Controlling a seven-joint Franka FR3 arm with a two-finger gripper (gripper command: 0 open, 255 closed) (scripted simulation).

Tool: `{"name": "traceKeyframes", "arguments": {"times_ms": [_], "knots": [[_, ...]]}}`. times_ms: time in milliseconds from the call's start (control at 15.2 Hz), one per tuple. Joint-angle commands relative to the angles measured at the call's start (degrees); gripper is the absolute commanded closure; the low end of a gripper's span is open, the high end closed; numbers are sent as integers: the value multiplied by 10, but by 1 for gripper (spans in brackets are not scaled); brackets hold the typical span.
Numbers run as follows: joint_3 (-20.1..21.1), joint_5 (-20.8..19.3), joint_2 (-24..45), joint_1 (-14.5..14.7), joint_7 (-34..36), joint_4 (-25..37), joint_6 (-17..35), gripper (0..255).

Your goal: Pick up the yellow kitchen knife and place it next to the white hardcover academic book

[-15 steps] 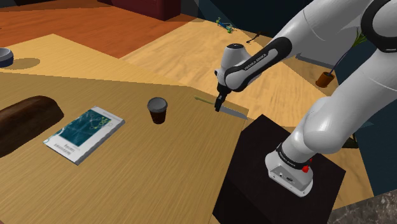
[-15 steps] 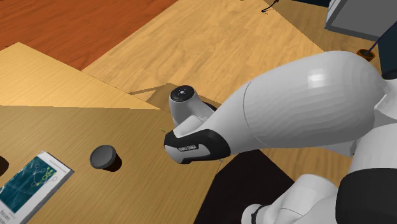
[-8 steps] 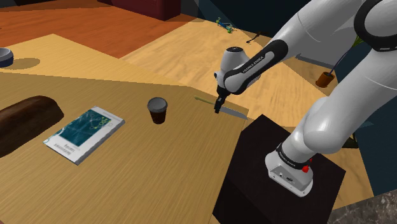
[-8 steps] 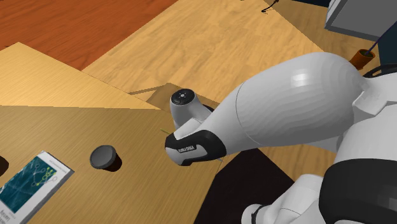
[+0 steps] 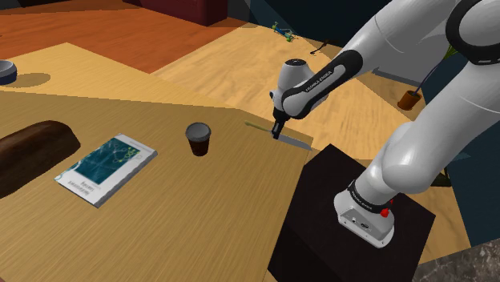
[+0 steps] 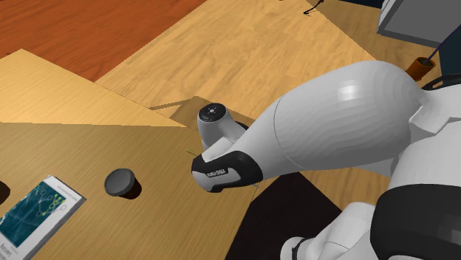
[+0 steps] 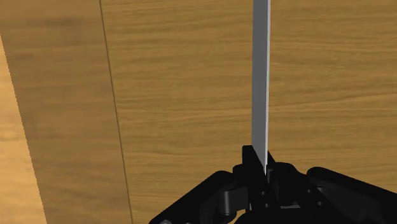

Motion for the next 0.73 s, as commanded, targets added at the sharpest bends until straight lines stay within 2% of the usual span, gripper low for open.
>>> {"name": "traceKeyframes", "arguments": {"times_ms": [0,198,660], "knots": [[0,0,0,0,0,0,0,255],[0,0,0,0,0,0,0,255],[1,-9,-57,-2,7,9,-66,255]]}}
